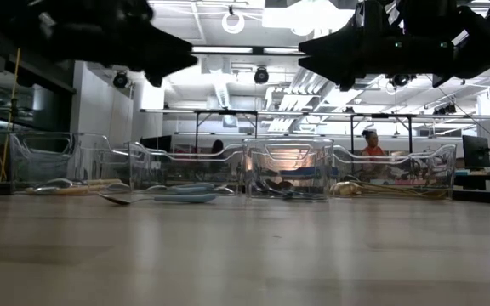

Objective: Sort silverware by color (type)
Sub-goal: Put the blue spoon into the left transparent bin

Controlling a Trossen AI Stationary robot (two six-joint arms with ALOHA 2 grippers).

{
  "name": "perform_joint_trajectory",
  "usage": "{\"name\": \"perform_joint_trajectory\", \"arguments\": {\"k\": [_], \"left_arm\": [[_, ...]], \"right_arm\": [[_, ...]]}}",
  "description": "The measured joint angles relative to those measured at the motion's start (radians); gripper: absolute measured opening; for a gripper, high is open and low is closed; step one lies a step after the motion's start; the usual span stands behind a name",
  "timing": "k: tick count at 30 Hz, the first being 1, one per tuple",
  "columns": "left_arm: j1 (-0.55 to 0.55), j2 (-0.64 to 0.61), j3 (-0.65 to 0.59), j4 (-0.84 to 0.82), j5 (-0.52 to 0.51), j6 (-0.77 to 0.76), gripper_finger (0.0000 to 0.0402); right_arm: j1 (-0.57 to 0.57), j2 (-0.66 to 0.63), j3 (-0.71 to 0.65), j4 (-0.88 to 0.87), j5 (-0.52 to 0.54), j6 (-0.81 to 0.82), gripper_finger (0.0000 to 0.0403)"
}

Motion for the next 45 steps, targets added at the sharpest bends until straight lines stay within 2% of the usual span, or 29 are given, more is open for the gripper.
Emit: {"name": "perform_joint_trajectory", "arguments": {"k": [4, 8, 45], "left_arm": [[-0.08, -0.044, -0.106, 0.184, -0.087, 0.002, 0.0172], [-0.103, -0.076, -0.125, 0.207, -0.157, 0.048, 0.0172], [-0.1, -0.092, -0.117, 0.214, -0.171, 0.106, 0.0172]], "right_arm": [[0.0, 0.0, 0.0, 0.001, 0.0, 0.0, 0.0197], [0.0, 0.0, 0.0, 0.007, 0.0, 0.0, 0.0197], [0.014, 0.0, 0.0, -0.011, 0.004, 0.08, 0.0197]]}}
